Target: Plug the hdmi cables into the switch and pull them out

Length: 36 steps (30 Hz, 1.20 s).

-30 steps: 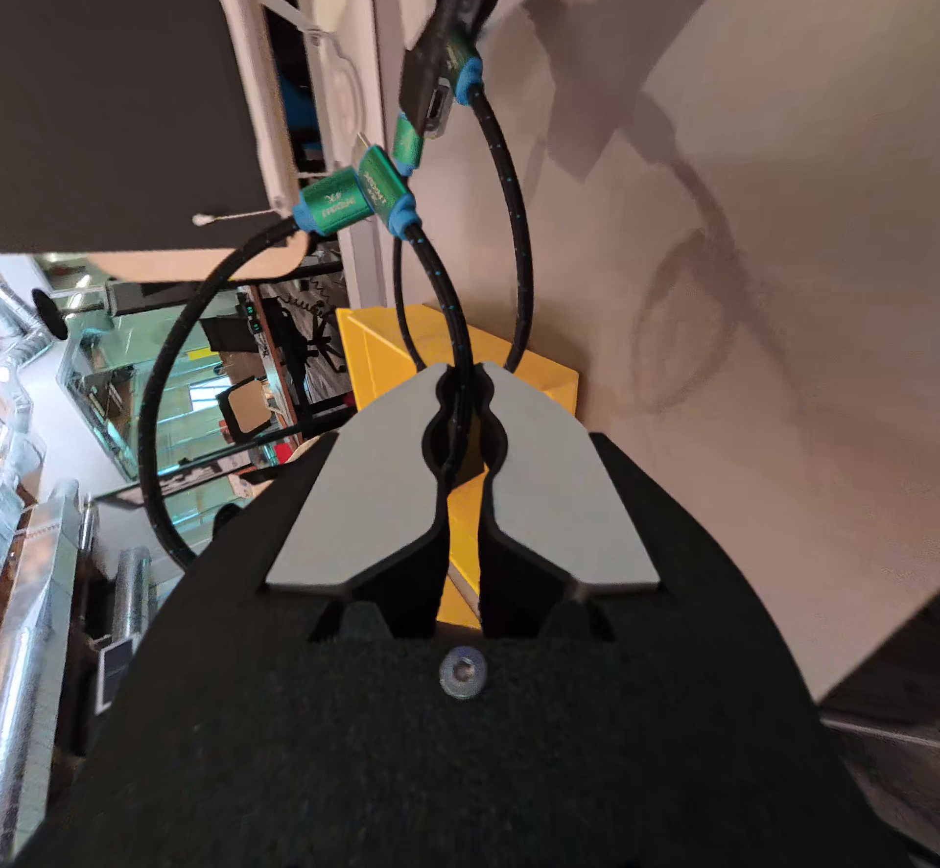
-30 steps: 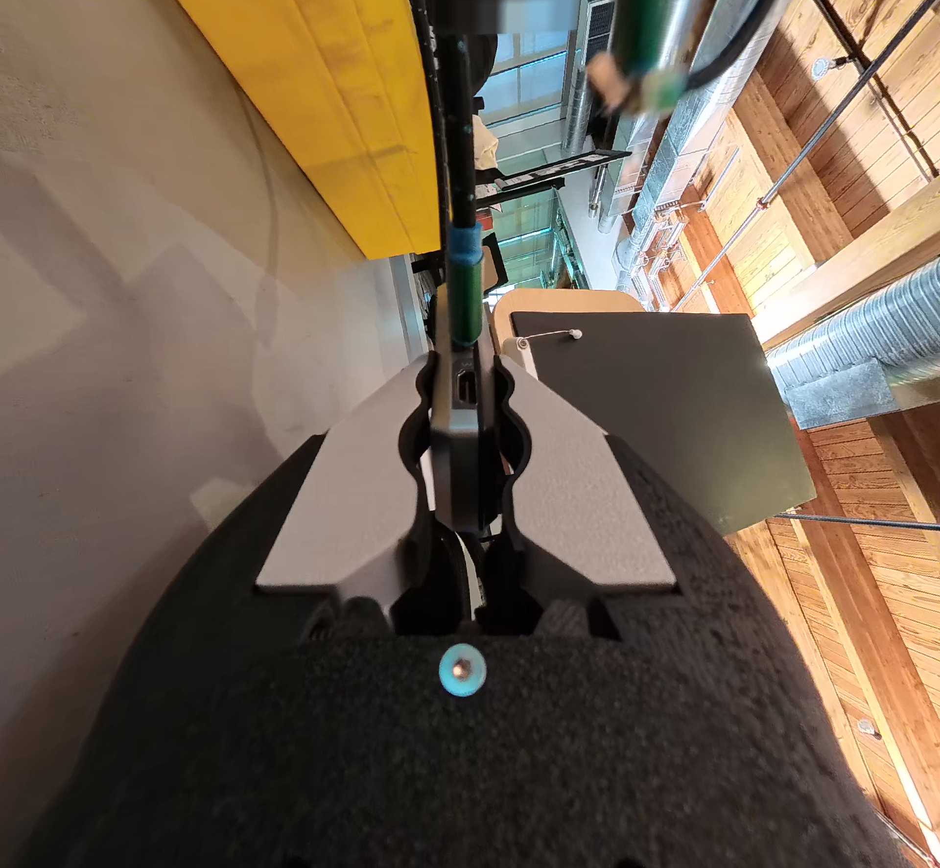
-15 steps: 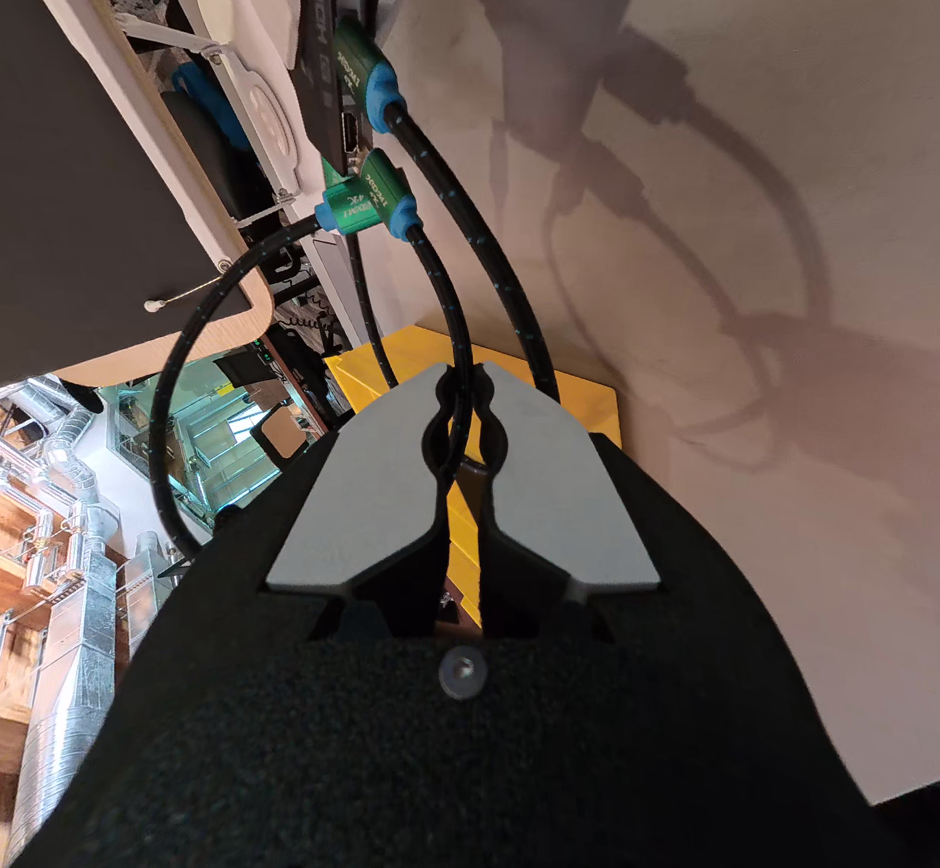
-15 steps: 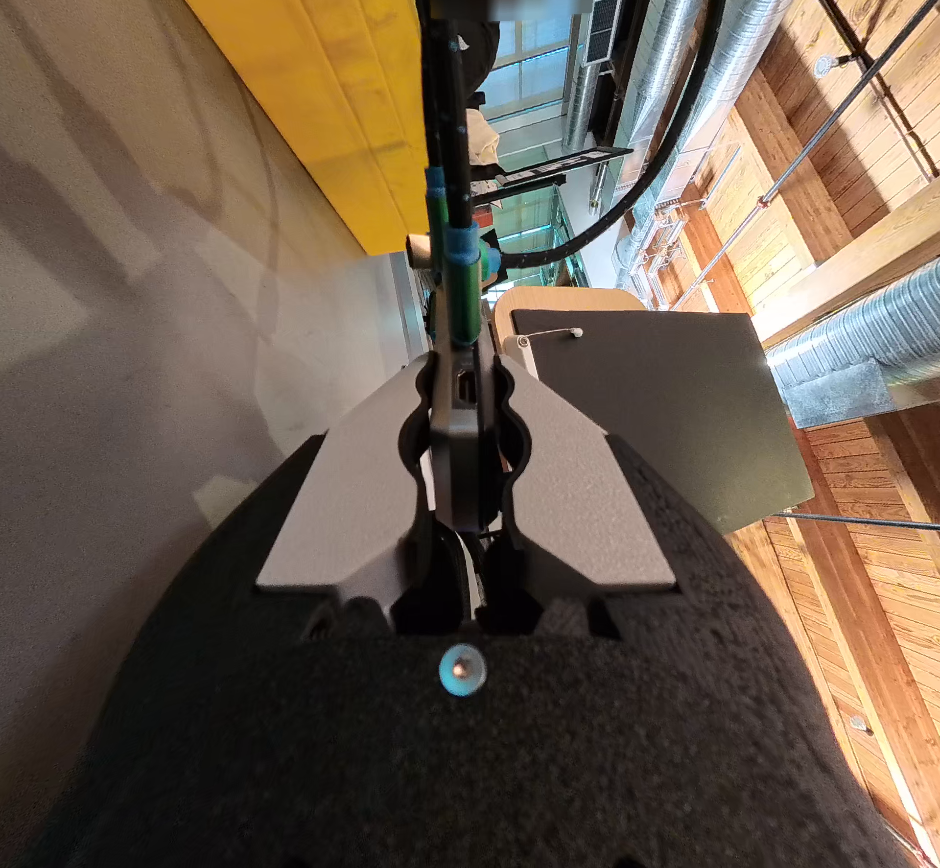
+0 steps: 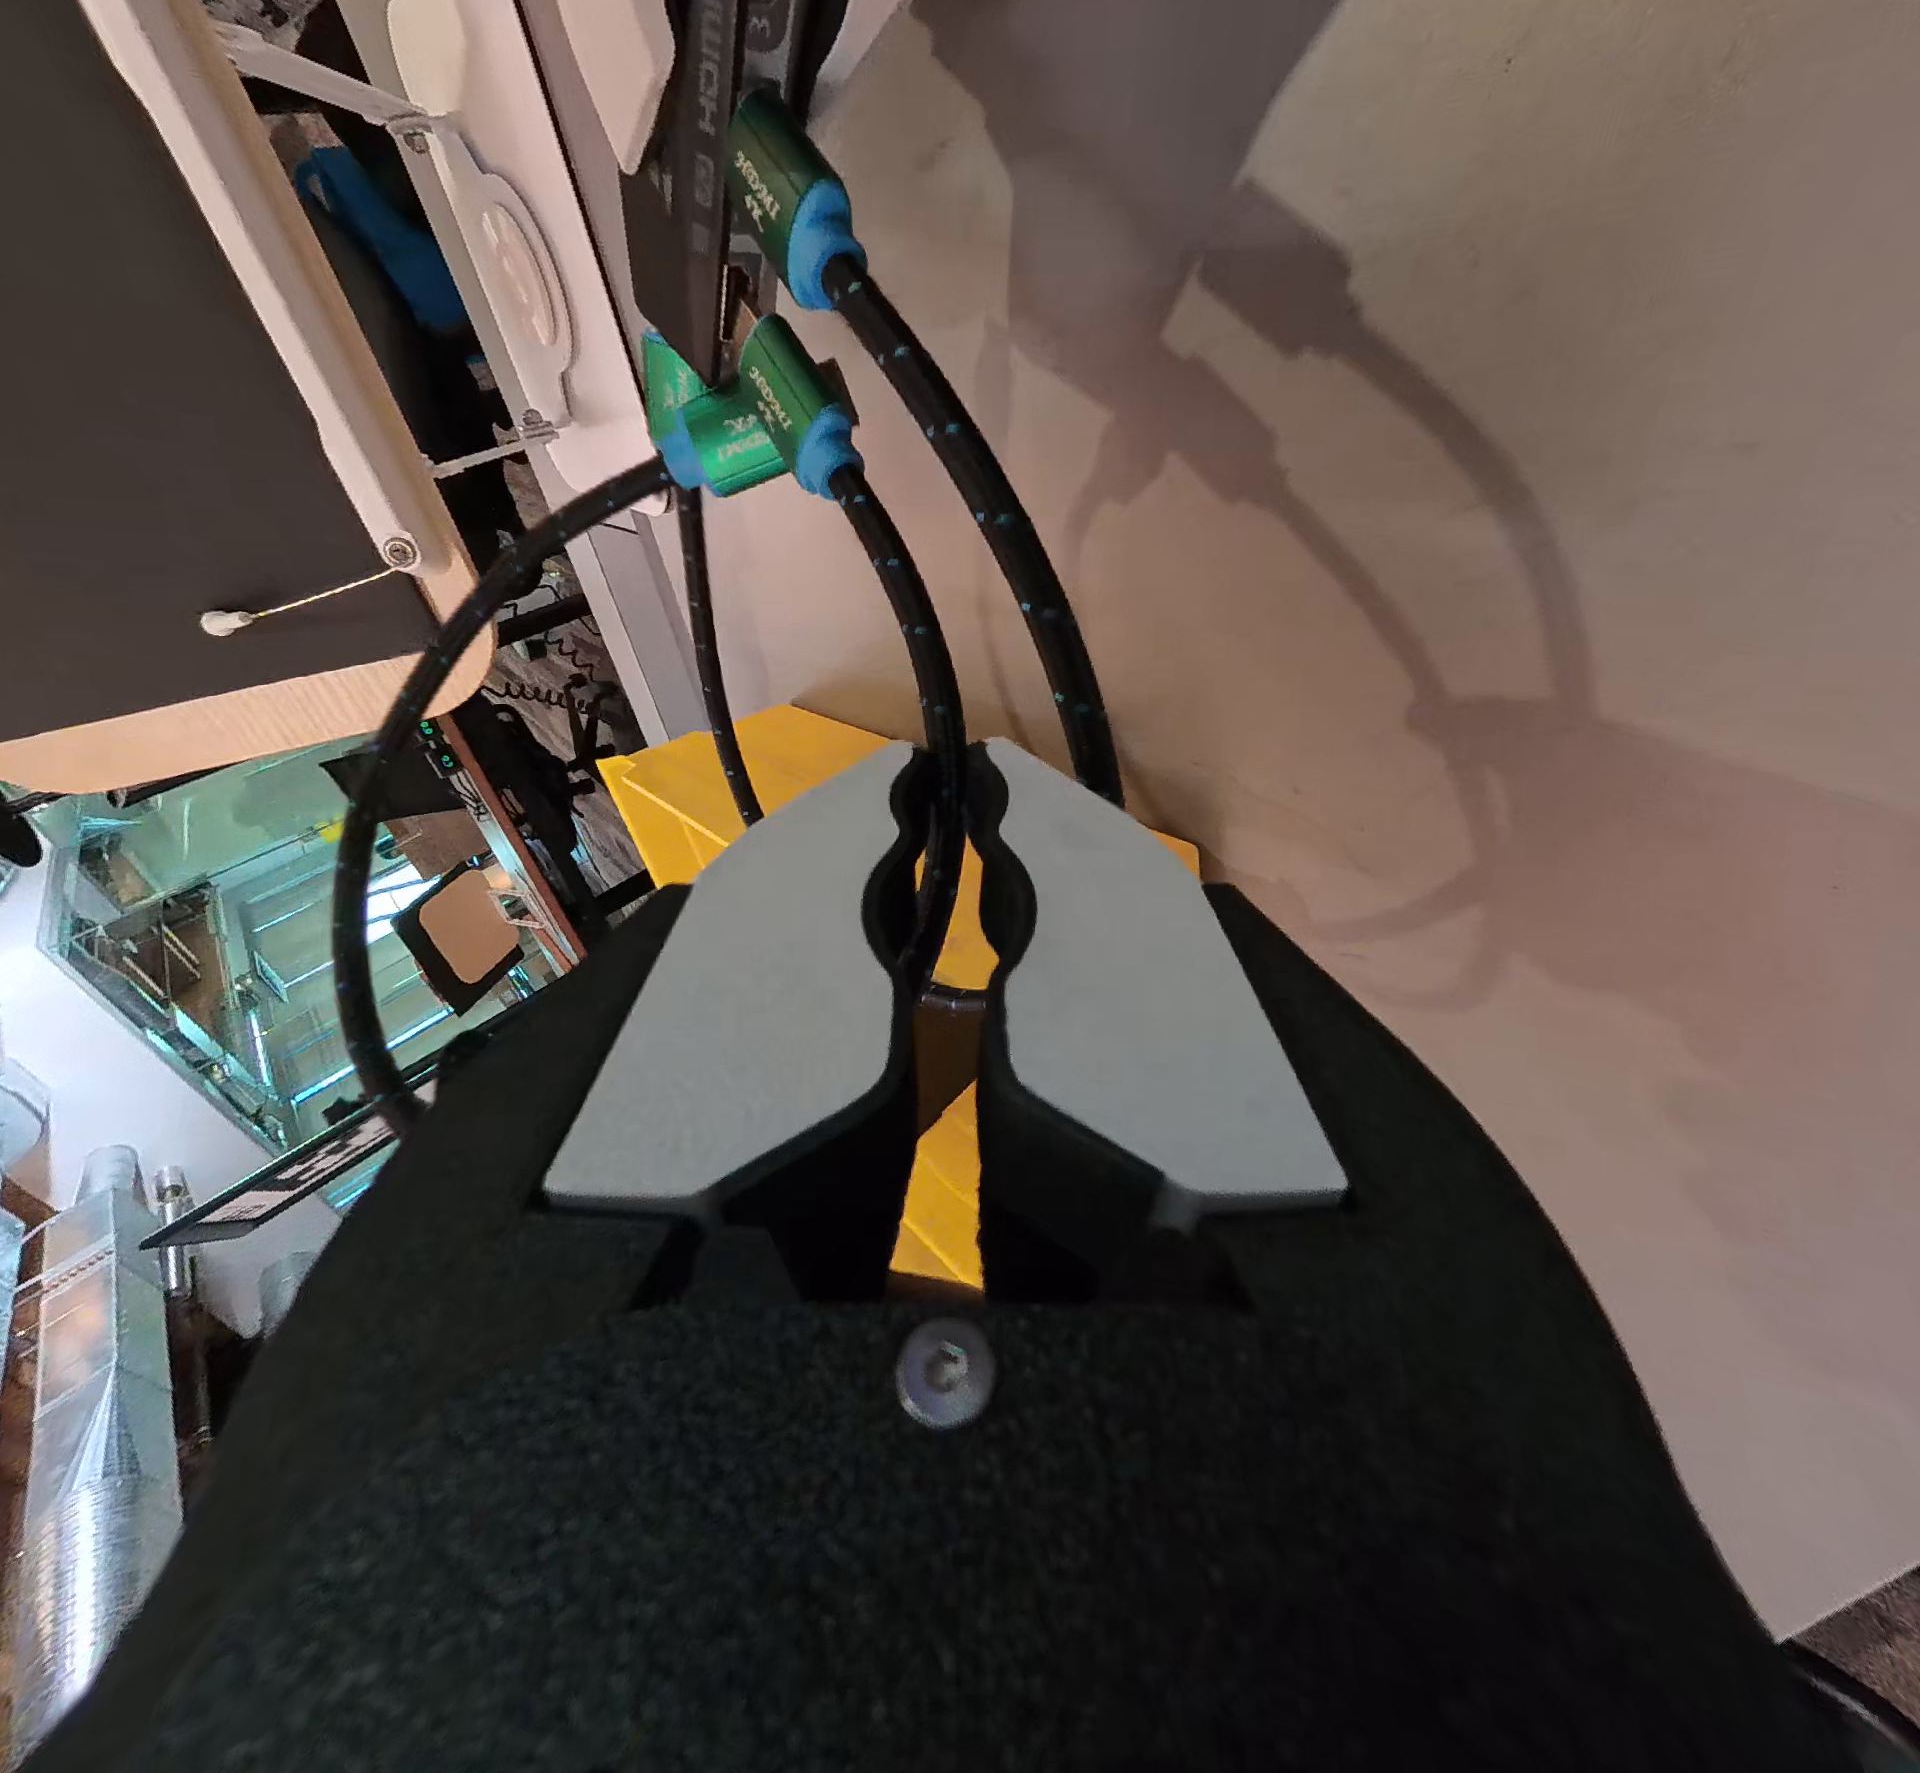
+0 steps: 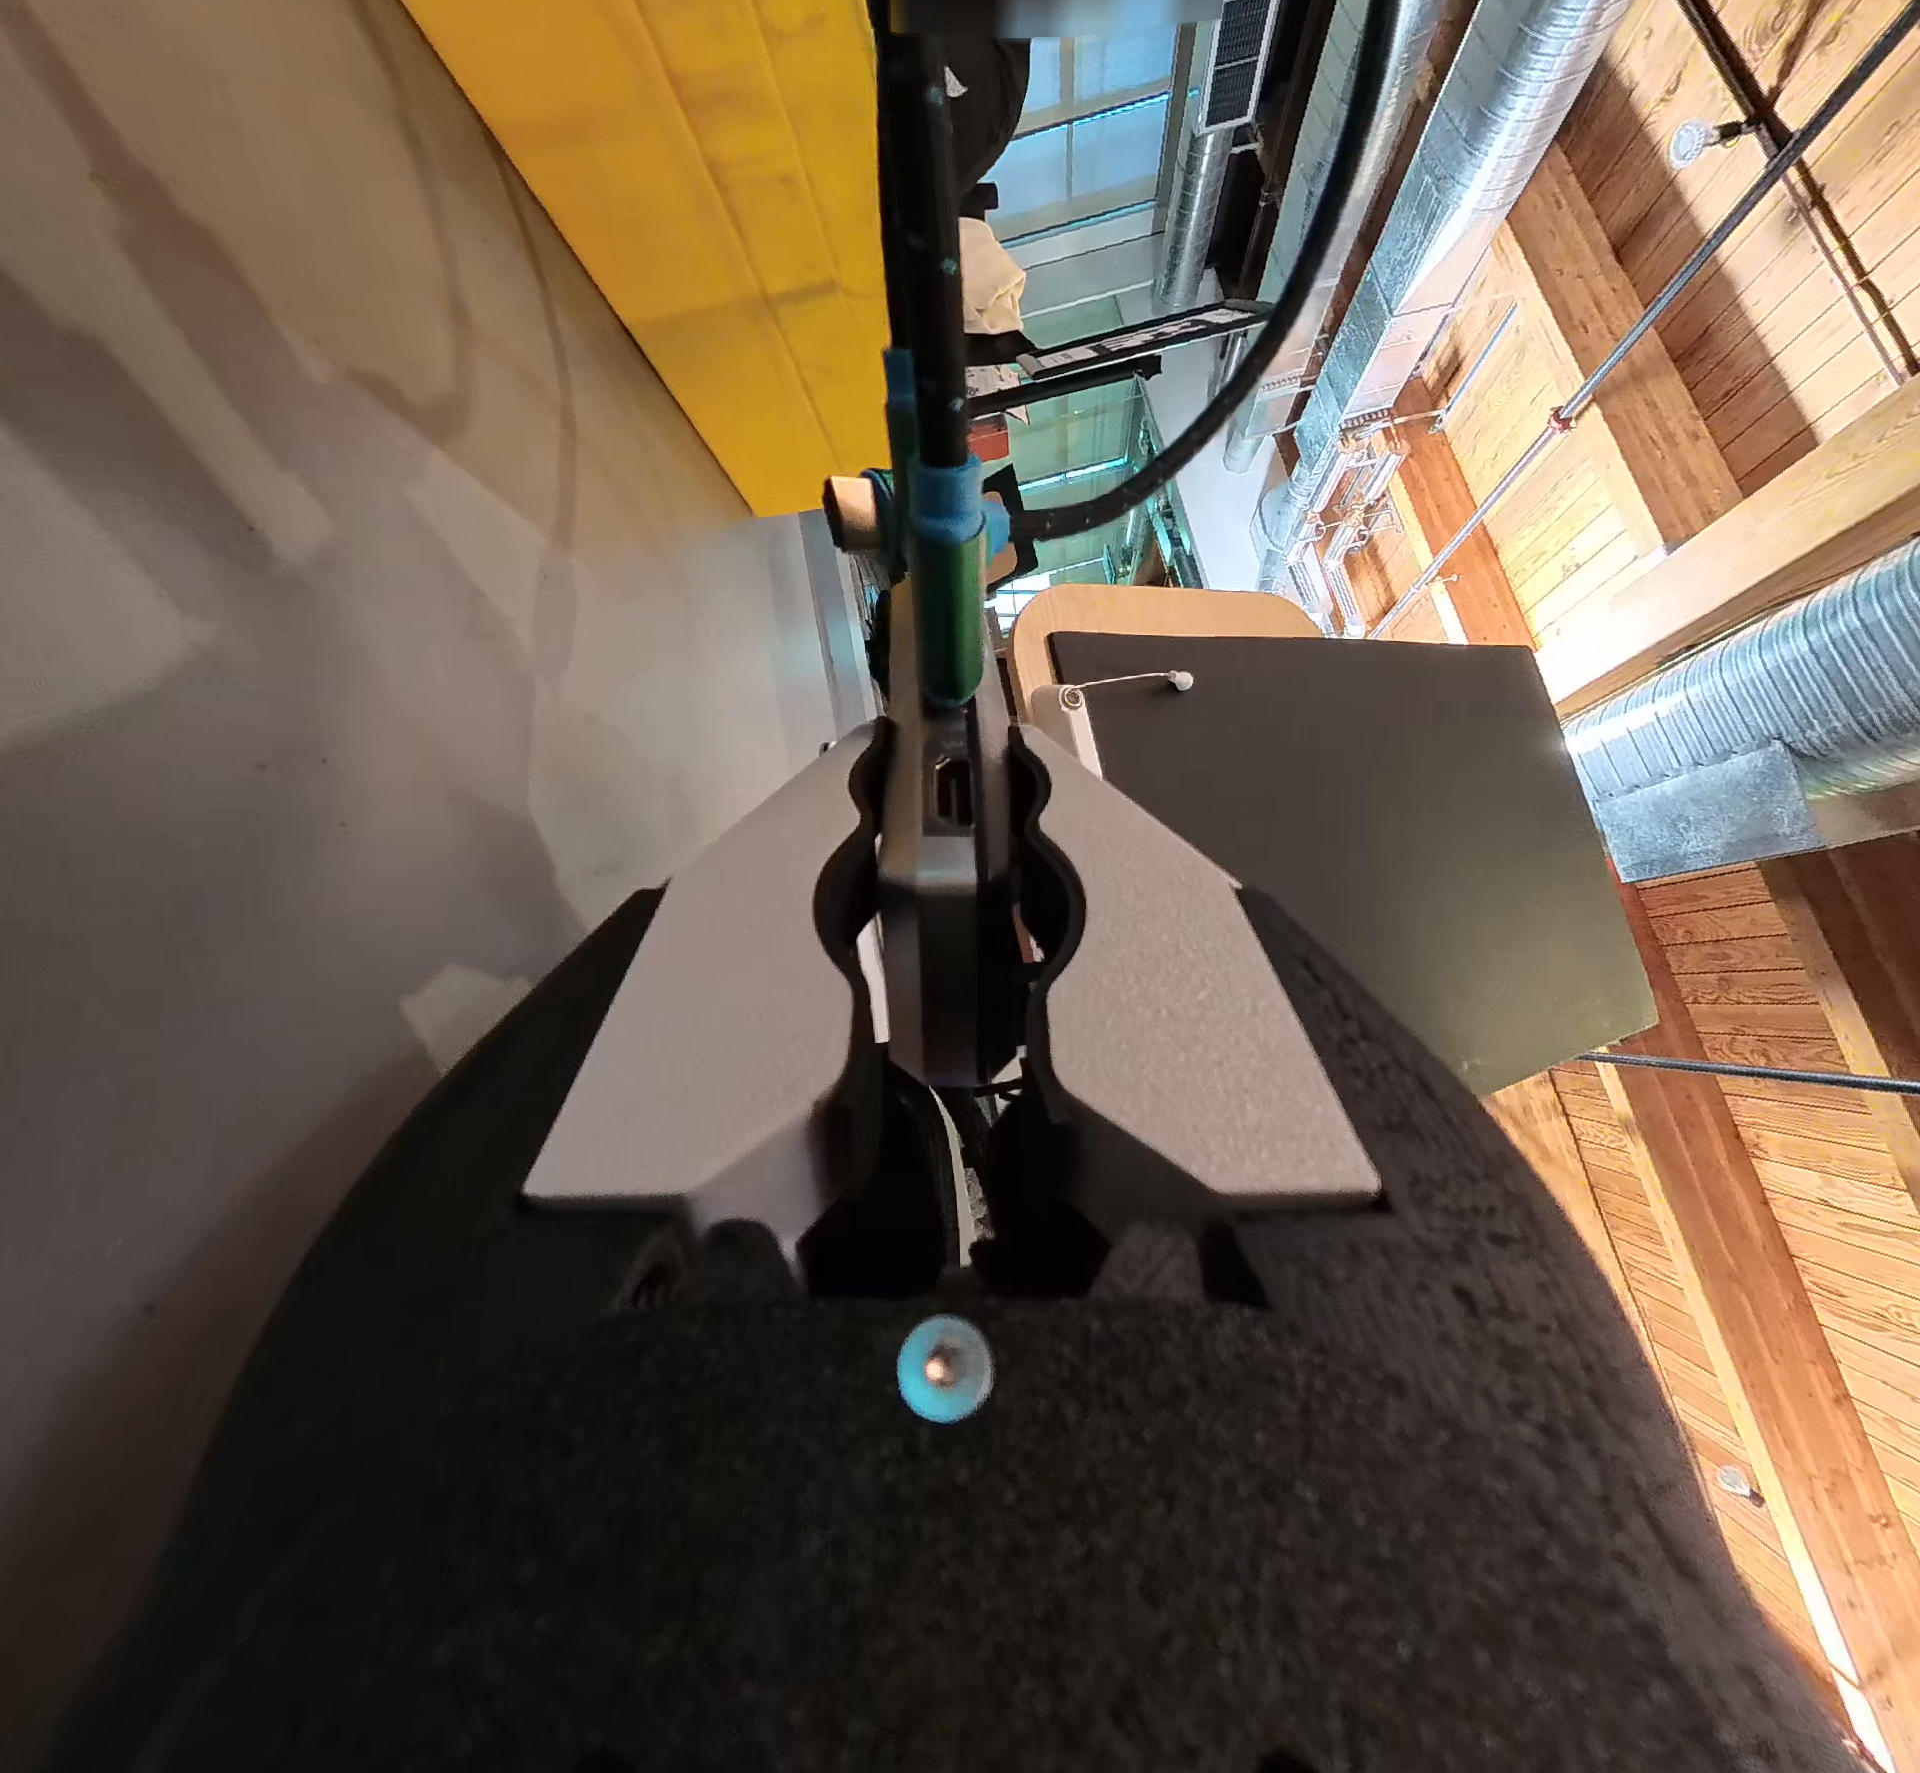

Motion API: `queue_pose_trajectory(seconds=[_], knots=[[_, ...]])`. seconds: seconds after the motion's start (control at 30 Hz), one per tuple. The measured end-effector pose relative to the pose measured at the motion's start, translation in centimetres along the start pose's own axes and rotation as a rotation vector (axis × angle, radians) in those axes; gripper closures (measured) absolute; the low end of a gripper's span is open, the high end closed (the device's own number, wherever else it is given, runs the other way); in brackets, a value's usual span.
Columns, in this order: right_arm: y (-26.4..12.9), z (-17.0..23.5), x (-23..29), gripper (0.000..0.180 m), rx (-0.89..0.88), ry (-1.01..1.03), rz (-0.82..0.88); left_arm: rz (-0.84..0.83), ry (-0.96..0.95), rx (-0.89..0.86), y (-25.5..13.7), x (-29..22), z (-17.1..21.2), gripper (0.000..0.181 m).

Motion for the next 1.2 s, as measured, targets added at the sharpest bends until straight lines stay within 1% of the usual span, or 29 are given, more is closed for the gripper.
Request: queue_pose_trajectory(seconds=[0.03, 0.37, 0.63, 0.97, 1.13, 1.2], knots=[[0.0, -0.02, 0.01, 0.159, 0.0, 0.0, 0.0, 0.003, -0.003, -0.001, 0.01, -0.01, -0.01, 0.174], [0.06, 0.01, -0.02, 0.159, 0.005, 0.001, 0.004, 0.032, -0.085, -0.074, -0.35, 0.07, -0.52, 0.174], [0.06, 0.07, -0.1, 0.159, 0.01, 0.005, 0.007, 0.007, -0.106, -0.055, -0.2, 0.55, -0.14, 0.174], [0.07, 0.12, -0.15, 0.159, 0.019, 0.017, 0.009, 0.004, -0.033, -0.05, -0.07, 0.57, -0.31, 0.174], [0.03, 0.15, -0.09, 0.159, 0.008, 0.043, -0.007, 0.037, -0.064, -0.081, -0.08, 0.44, -0.36, 0.174], [0.01, 0.04, -0.1, 0.159, -0.001, 0.053, -0.008, 0.025, -0.04, -0.053, -0.04, 0.58, -0.06, 0.174]])
Point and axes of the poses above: each gripper's, where its closed fingertips meet, y out along the fingers, z out of its underside, x = y × z across the jaws, the point moved 5 cm from there along -y, back along the fingers, and after that the axes turned 10 degrees about -x, right-handed, at the moved point
